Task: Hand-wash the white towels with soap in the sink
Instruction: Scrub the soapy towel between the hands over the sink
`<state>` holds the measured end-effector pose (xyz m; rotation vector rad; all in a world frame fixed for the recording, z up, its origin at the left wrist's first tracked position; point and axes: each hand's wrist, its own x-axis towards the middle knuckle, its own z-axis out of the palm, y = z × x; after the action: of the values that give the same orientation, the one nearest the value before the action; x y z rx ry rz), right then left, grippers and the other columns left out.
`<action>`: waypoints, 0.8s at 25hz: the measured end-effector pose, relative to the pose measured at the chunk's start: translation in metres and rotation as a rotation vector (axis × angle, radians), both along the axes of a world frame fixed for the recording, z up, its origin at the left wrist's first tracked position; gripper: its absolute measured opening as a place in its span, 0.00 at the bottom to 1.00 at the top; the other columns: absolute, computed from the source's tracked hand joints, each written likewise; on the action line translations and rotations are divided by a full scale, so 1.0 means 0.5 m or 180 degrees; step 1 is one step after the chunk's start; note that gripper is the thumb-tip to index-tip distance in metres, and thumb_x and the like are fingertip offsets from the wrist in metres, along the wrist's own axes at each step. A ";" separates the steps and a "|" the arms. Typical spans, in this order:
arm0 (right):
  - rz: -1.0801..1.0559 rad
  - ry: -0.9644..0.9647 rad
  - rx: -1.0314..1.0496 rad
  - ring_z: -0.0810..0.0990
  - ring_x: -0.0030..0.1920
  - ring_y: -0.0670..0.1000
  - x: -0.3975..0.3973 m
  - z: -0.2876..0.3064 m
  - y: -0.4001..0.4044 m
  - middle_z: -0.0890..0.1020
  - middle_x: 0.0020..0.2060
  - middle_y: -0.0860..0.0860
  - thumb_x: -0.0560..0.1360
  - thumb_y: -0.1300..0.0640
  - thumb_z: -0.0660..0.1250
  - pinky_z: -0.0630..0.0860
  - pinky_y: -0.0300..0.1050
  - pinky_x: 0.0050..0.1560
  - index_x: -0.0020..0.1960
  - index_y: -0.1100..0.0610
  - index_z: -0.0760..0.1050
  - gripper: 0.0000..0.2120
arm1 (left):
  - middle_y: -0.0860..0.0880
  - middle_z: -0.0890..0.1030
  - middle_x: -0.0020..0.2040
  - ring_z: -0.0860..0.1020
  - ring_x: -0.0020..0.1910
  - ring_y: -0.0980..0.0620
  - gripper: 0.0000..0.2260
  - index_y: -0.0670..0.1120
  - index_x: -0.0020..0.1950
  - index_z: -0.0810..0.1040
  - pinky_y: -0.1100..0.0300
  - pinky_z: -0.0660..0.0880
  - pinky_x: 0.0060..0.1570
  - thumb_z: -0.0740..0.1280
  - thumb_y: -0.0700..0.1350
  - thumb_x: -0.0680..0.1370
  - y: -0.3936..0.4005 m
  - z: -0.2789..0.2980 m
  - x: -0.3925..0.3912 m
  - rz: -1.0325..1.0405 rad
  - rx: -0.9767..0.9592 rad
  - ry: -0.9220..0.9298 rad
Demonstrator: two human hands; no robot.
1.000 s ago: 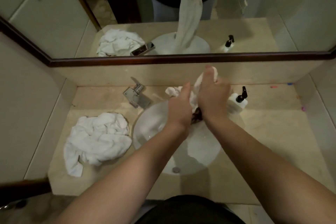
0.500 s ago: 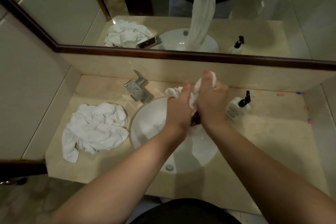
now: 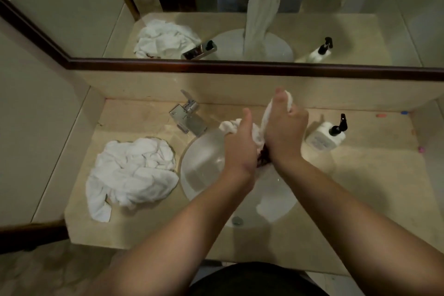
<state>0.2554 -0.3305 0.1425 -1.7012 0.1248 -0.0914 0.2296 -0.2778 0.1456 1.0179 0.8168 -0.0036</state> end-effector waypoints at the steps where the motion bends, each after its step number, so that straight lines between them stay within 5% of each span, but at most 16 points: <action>1: 0.0042 -0.0029 0.0010 0.71 0.22 0.46 -0.002 0.001 0.010 0.72 0.20 0.47 0.82 0.52 0.61 0.67 0.42 0.25 0.27 0.54 0.68 0.25 | 0.44 0.86 0.42 0.84 0.41 0.51 0.24 0.37 0.50 0.81 0.61 0.79 0.37 0.61 0.58 0.82 0.008 -0.002 -0.001 0.0027 0.0029 -0.0028; 3: 0.0245 -0.0090 -0.0101 0.75 0.23 0.49 -0.018 0.000 0.032 0.75 0.22 0.51 0.82 0.50 0.60 0.70 0.43 0.25 0.28 0.57 0.72 0.25 | 0.48 0.83 0.34 0.83 0.35 0.53 0.22 0.42 0.42 0.80 0.63 0.78 0.33 0.60 0.58 0.82 0.029 -0.011 -0.001 0.0079 0.0059 0.0006; 6: -0.0293 0.0329 -0.0034 0.67 0.21 0.43 0.014 -0.011 0.046 0.69 0.19 0.46 0.82 0.51 0.61 0.65 0.39 0.25 0.27 0.54 0.66 0.25 | 0.43 0.86 0.48 0.84 0.49 0.47 0.24 0.41 0.53 0.81 0.52 0.81 0.50 0.60 0.61 0.81 0.043 -0.024 -0.006 -0.0272 0.0113 0.0148; 8: -0.0349 0.0703 -0.0008 0.67 0.23 0.44 0.042 -0.041 0.038 0.69 0.21 0.45 0.81 0.49 0.61 0.66 0.41 0.27 0.28 0.54 0.65 0.24 | 0.46 0.85 0.48 0.83 0.50 0.49 0.21 0.46 0.48 0.80 0.52 0.78 0.54 0.60 0.62 0.81 0.058 -0.061 -0.004 -0.0384 0.0372 0.0300; 10: -0.0152 0.1133 -0.0101 0.73 0.28 0.46 0.034 -0.092 0.029 0.74 0.25 0.47 0.80 0.45 0.61 0.70 0.42 0.32 0.29 0.53 0.68 0.23 | 0.51 0.81 0.44 0.79 0.45 0.54 0.18 0.50 0.45 0.75 0.57 0.76 0.48 0.58 0.62 0.82 0.087 -0.105 -0.005 -0.0473 0.0560 0.0514; 12: -0.0076 0.1666 -0.0385 0.81 0.38 0.53 0.025 -0.165 0.008 0.82 0.34 0.54 0.79 0.40 0.62 0.77 0.49 0.42 0.35 0.53 0.74 0.21 | 0.50 0.80 0.48 0.77 0.44 0.56 0.18 0.47 0.52 0.76 0.61 0.72 0.42 0.57 0.61 0.83 0.115 -0.160 -0.009 -0.0564 0.0620 0.0776; 14: -0.0145 0.2210 -0.0339 0.83 0.47 0.58 0.031 -0.244 -0.026 0.84 0.46 0.59 0.78 0.40 0.64 0.79 0.53 0.51 0.46 0.57 0.78 0.19 | 0.47 0.80 0.56 0.77 0.50 0.52 0.22 0.45 0.63 0.74 0.59 0.70 0.46 0.57 0.61 0.83 0.135 -0.230 -0.011 -0.0809 0.0726 0.1080; 20: 0.0041 0.3223 0.0348 0.84 0.52 0.58 0.028 -0.446 -0.076 0.82 0.56 0.62 0.76 0.56 0.70 0.81 0.54 0.54 0.64 0.63 0.74 0.19 | 0.41 0.79 0.58 0.79 0.57 0.42 0.16 0.38 0.65 0.71 0.59 0.75 0.40 0.67 0.41 0.79 0.181 -0.445 0.019 -0.1397 0.0842 0.1535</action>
<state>0.2695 -0.3682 -0.0807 -1.4946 0.8484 0.7824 0.2388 -0.1871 -0.0770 1.4611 1.0289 -0.5461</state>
